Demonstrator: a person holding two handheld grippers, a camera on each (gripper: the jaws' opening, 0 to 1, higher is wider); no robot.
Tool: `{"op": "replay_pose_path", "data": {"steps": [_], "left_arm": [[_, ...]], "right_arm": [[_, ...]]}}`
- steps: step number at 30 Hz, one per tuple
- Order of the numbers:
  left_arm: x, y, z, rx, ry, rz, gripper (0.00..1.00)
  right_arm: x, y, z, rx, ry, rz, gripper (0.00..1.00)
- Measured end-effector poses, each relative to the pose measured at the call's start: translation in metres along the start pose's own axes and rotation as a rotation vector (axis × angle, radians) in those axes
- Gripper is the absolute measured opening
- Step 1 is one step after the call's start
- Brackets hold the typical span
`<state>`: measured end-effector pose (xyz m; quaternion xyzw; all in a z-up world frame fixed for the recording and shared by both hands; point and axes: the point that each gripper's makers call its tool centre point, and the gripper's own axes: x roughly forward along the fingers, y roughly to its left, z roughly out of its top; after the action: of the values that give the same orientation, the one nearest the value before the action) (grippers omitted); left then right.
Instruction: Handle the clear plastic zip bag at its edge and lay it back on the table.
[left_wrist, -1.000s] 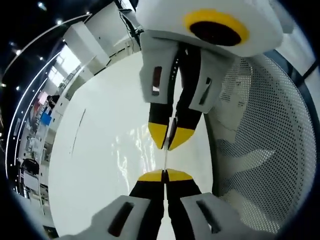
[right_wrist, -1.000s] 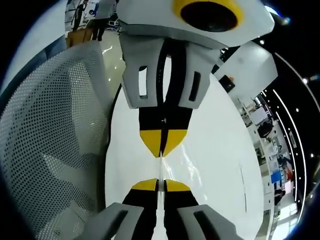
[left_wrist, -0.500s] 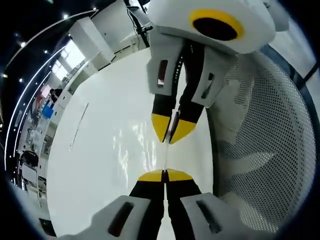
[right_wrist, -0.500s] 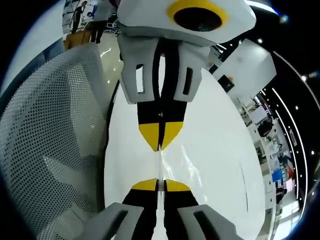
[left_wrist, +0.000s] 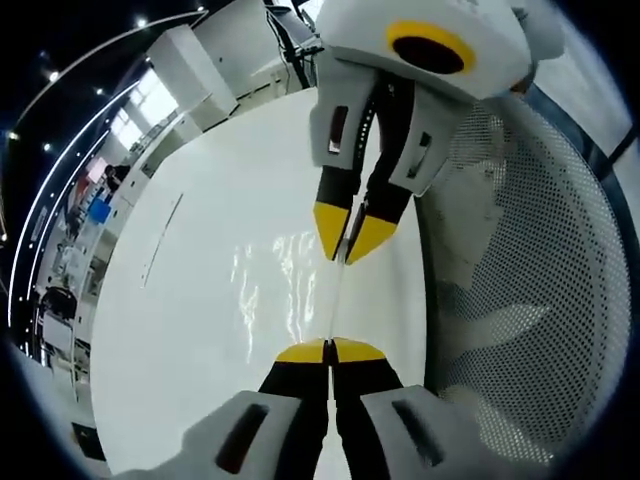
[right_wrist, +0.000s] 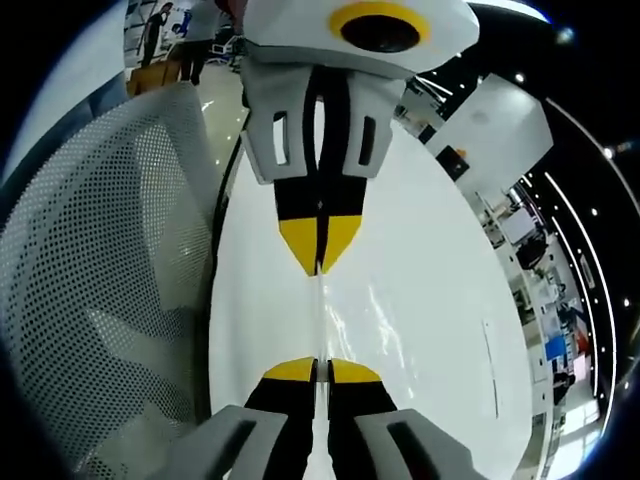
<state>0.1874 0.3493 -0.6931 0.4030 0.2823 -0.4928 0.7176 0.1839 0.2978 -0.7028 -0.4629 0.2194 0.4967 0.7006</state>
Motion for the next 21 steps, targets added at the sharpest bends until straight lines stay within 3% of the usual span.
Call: {"op": "replay_pose_path", "data": {"steps": [21], "left_arm": [[-0.0037, 0.0006, -0.0090, -0.035, 0.034, 0.010, 0.00]], "right_arm": [[-0.0020, -0.0008, -0.0037, 0.020, 0.007, 0.001, 0.00]]}}
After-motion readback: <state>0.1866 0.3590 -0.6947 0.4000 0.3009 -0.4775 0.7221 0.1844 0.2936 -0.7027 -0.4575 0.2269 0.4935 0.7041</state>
